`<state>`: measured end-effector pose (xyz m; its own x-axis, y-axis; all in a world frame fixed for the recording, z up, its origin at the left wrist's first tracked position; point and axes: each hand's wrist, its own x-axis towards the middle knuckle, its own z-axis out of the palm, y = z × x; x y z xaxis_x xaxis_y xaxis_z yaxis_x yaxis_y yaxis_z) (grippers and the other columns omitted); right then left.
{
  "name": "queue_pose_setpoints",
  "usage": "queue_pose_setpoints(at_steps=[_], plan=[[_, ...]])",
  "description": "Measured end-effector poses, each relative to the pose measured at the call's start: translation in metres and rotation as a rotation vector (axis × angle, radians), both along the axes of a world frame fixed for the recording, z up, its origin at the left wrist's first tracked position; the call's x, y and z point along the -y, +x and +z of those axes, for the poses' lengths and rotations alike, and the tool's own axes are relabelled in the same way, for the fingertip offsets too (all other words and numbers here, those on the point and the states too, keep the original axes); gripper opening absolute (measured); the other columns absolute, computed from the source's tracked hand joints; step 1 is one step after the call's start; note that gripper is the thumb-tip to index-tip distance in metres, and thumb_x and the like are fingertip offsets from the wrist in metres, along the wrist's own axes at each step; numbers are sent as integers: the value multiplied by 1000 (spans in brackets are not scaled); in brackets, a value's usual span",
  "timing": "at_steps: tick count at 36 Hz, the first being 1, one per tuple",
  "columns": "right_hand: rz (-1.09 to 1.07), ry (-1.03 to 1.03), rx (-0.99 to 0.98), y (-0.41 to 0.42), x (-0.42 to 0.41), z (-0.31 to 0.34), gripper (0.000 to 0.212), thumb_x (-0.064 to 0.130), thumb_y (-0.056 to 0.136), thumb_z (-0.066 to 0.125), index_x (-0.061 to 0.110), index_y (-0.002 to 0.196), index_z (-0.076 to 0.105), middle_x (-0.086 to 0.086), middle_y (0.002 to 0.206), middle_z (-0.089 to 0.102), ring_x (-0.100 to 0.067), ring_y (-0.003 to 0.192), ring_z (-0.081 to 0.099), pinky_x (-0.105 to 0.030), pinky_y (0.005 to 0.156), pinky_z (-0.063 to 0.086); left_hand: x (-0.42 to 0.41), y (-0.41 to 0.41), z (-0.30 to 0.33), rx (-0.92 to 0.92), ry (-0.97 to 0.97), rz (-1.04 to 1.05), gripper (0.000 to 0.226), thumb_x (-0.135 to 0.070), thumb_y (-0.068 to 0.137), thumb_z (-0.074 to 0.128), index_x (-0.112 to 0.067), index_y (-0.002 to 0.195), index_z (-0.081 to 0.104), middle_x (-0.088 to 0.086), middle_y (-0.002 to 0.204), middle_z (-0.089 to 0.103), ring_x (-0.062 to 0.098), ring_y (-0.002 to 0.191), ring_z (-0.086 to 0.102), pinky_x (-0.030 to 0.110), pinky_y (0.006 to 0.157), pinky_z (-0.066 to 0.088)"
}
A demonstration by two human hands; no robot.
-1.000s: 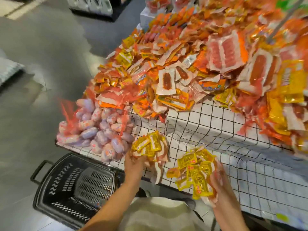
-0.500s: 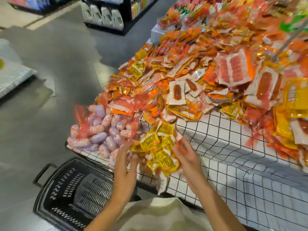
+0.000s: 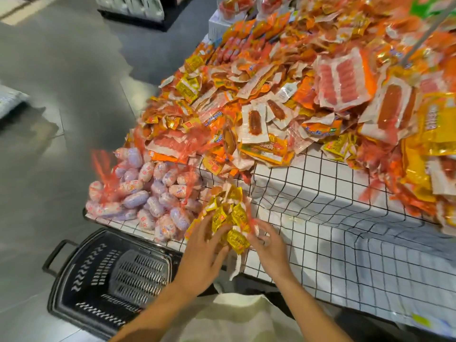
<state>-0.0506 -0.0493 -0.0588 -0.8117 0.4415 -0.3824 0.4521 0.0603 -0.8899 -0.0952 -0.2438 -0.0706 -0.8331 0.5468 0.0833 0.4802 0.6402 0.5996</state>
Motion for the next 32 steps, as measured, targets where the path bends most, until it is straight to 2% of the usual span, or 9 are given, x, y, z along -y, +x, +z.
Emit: queue_pose_setpoints(at_steps=[3,8,11,15,18,22,25,28,32], plan=[[-5,18,15,5,4,-3,39,12,93,72,16,130,62,-1,128,65,-20,116,65,-49,99,54,3,3,-6,9,-11,-36,52,-41,100,53,-41,149,35,1,164,13,20,149,21,42,117,33],[17,30,33,6,8,-1,36,13,97,67,21,131,59,6,127,65,-15,119,63,-35,101,54,3,-1,-8,15,-15,-63,52,-38,97,58,-33,147,43,8,161,18,26,148,23,51,116,33],[30,18,32,7,6,2,38,17,96,68,17,133,60,3,128,66,-14,119,63,-33,100,54,4,-8,-6,13,4,-93,48,-34,97,58,-33,144,46,8,157,21,25,144,25,48,113,34],[42,34,20,11,0,6,32,18,94,72,24,124,63,11,117,67,-8,108,65,-16,85,53,2,-18,4,-48,83,-47,50,-32,98,59,-34,146,45,6,155,23,24,146,19,52,115,32],[65,58,-2,13,-4,8,27,9,93,71,23,116,67,6,111,70,-14,104,67,-27,86,57,-8,-36,16,-121,126,-13,57,-35,99,55,-32,153,36,3,164,14,30,153,9,54,121,19],[122,38,-2,22,-1,11,27,4,90,72,22,110,67,-2,110,72,-19,103,68,-38,91,57,-25,-55,26,-199,47,-23,53,-38,104,45,-30,155,33,-6,165,19,23,154,11,43,125,11],[160,47,16,32,1,9,27,5,90,72,23,110,66,-1,108,71,-20,103,68,-36,90,57,-32,-59,18,-193,-105,-94,55,-47,104,38,-30,156,29,-4,166,19,24,154,11,52,122,22],[175,5,49,42,-4,8,36,3,89,73,26,115,60,6,111,66,-12,98,66,-25,86,55,-31,-49,0,-238,-282,-154,64,-55,102,40,-29,158,24,1,169,9,30,155,1,57,122,18],[154,-17,118,57,-16,5,50,4,90,73,14,135,57,0,129,59,-20,117,60,-31,99,50,-30,-32,-13,-212,-385,-123,68,-65,100,26,-33,159,18,0,169,1,30,155,-5,59,121,14]])
